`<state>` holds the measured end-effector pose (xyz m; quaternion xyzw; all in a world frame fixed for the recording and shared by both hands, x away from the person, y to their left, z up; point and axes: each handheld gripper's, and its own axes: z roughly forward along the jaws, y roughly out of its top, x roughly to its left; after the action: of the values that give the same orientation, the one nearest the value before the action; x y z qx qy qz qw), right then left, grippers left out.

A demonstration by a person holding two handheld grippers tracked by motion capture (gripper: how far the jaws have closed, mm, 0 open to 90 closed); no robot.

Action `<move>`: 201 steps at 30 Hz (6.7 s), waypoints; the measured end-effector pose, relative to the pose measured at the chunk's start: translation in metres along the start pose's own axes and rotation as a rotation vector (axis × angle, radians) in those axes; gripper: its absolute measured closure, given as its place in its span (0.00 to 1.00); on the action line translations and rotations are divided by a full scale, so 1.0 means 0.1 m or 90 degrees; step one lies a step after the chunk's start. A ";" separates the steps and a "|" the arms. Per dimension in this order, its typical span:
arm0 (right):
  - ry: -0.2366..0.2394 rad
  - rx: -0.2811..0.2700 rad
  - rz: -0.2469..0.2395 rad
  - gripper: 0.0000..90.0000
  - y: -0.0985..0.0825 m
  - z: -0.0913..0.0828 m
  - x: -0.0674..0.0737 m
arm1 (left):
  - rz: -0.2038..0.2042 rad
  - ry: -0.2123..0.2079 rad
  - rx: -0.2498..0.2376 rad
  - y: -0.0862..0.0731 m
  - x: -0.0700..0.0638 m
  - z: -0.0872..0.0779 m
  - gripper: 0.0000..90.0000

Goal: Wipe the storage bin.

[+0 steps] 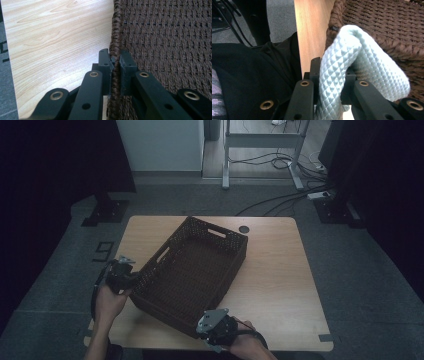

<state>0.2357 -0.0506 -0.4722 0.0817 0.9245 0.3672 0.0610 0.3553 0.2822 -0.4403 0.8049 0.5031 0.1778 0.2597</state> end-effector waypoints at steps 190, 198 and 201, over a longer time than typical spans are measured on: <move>-0.309 0.108 0.363 0.84 -1.04 -0.10 -2.60 | 0.034 -0.093 -0.018 0.03 0.29 0.07 0.92; -0.286 0.111 0.347 0.84 -1.01 -0.09 -2.44 | 0.025 -0.089 -0.020 0.02 0.28 0.06 0.92; -0.287 0.116 0.338 0.84 -0.98 -0.07 -2.38 | 0.023 -0.090 -0.022 0.02 0.28 0.06 0.92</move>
<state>0.4574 -0.1718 -0.5219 0.4031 0.8633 0.2593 0.1581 0.3724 0.3054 -0.4435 0.8197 0.4660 0.1340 0.3049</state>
